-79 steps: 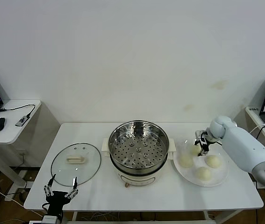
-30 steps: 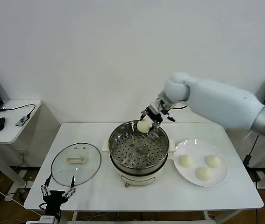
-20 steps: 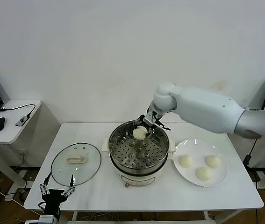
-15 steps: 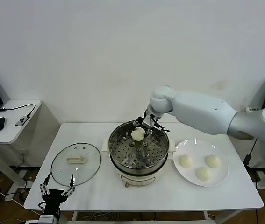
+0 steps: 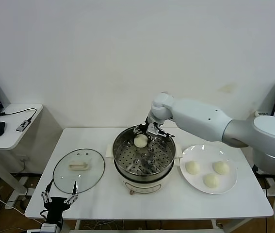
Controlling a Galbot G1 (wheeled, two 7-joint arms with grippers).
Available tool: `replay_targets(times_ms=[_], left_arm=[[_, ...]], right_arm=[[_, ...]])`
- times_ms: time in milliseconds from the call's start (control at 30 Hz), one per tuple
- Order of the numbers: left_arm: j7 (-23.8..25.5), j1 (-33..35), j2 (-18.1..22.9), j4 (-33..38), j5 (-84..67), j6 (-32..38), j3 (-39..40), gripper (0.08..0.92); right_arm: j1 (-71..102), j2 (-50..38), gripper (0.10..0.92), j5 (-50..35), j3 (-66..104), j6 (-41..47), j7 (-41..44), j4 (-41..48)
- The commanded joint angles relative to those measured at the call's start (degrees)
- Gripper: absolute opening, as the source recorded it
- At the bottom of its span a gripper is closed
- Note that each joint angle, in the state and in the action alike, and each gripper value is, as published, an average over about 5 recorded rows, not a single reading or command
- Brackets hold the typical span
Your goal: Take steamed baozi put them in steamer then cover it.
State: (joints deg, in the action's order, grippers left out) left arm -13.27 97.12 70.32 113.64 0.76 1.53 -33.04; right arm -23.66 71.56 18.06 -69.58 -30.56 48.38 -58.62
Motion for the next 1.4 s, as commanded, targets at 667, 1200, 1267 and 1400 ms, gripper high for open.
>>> replay_targets(times_ms=[667, 1200, 1267, 1400], left_arm=[[0.2, 0.7, -1.6, 1.7, -0.4, 0.1, -0.8, 0.823], [0.1, 0.8, -1.9, 0.4, 0.0, 0.8, -0.3, 0.823], [0.1, 0.9, -2.0, 0.5, -0.1, 0.8, -0.4, 0.823], [0.1, 1.2, -1.9, 0.7, -0.1, 0.8, -0.8, 0.823]], right_arm=[[-17.6, -32.8, 0.823, -36.4, -5.3, 51.0, 8.3, -33.4], [-3.8, -46.5, 0.823, -25.9, -0.6, 49.1, 10.7, -32.5], [0.3, -46.2, 0.823, -24.1, 1.8, 48.0, 11.0, -31.5], [7.6, -44.6, 0.823, -20.2, 7.3, 46.7, 11.5, -28.4]])
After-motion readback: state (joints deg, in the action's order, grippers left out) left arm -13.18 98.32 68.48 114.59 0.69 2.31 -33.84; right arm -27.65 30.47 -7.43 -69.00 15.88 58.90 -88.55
